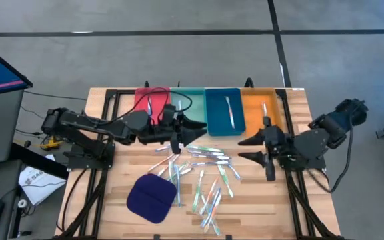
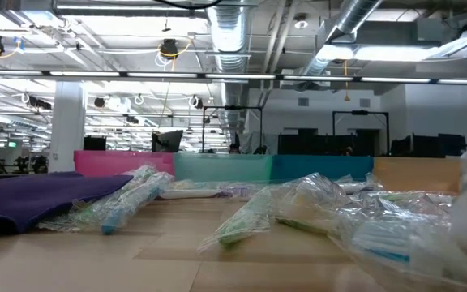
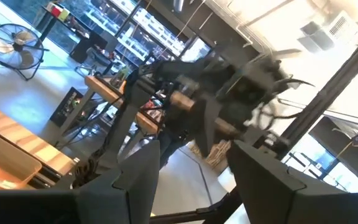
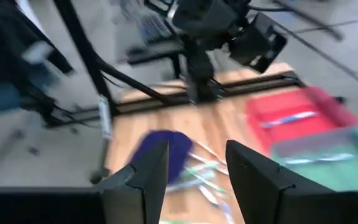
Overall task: Pick & Place Toothbrushes
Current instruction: Put the blue toothbrush into the red bin
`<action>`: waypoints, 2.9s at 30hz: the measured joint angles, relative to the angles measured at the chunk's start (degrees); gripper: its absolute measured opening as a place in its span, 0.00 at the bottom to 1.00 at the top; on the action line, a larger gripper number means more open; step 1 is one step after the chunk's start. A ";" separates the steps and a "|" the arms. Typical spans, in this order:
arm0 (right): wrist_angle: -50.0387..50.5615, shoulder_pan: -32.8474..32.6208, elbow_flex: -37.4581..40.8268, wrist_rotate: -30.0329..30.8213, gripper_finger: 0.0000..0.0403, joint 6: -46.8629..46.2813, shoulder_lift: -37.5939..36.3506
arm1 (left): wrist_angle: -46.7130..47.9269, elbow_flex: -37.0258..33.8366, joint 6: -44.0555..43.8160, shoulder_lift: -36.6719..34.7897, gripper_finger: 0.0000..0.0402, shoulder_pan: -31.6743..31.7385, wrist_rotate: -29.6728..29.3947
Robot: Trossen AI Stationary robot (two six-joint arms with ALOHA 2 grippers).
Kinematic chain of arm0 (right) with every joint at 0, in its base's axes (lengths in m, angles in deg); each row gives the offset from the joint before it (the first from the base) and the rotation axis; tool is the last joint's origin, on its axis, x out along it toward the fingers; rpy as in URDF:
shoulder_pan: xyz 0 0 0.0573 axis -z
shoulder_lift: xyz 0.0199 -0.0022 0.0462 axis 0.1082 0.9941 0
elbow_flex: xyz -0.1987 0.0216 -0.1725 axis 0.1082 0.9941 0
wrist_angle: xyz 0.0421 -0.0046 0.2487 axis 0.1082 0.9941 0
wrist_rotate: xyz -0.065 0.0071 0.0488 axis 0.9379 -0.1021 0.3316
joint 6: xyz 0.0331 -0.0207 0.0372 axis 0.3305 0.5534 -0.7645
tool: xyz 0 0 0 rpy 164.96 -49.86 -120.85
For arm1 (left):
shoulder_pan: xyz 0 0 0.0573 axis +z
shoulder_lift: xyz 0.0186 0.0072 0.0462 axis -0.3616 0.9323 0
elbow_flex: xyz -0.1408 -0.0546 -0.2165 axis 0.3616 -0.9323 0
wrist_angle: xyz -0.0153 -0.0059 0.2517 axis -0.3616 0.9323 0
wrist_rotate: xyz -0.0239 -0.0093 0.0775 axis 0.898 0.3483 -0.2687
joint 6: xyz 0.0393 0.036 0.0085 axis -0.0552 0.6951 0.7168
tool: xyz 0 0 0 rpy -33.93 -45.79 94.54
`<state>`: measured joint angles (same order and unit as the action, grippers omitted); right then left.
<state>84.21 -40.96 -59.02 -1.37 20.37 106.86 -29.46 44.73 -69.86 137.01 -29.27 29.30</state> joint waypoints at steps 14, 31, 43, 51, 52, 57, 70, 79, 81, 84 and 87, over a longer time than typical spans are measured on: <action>-73.90 13.84 45.60 -25.79 0.39 2.64 -24.26 | -0.21 0.00 -0.28 0.00 0.48 2.85 3.06; -68.25 18.02 45.95 -27.19 0.39 -3.44 -23.99 | 35.86 1.03 4.59 -6.09 0.40 4.17 5.51; -66.88 17.98 45.93 -27.17 0.39 -3.42 -24.03 | 59.57 1.01 6.13 -3.44 0.38 4.43 7.58; -63.16 17.13 45.93 -27.16 0.39 -4.12 -23.99 | 59.77 0.94 -3.88 4.54 0.38 -2.93 21.66; -63.11 16.77 45.93 -27.16 0.39 -5.73 -23.99 | 59.72 0.93 -6.04 5.47 0.38 -3.81 23.36; -62.64 16.00 45.93 -27.17 0.39 -13.29 -23.99 | 58.69 0.90 -18.78 9.00 0.38 -6.36 27.33; -62.94 16.05 45.95 -27.14 0.39 -14.34 -23.37 | 54.55 0.90 -45.11 10.88 0.38 -4.64 26.73; -62.90 16.00 45.95 -27.14 0.39 -15.46 -23.34 | 55.01 -2.24 -45.59 16.69 0.38 -4.75 27.47; -62.90 16.00 45.95 -27.14 0.39 -15.58 -23.34 | 54.82 -2.98 -45.57 18.10 0.38 -4.75 28.49; -62.90 16.00 45.95 -27.14 0.39 -16.95 -23.34 | 54.73 -3.86 -45.51 19.37 0.38 -4.75 29.60; -62.90 16.00 45.95 -27.14 0.39 -16.97 -23.34 | 53.61 -4.11 -45.51 20.08 0.38 -4.75 29.70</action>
<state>21.31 -24.95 -13.07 -28.51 3.40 83.53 24.15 40.62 -115.37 157.09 -34.02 59.00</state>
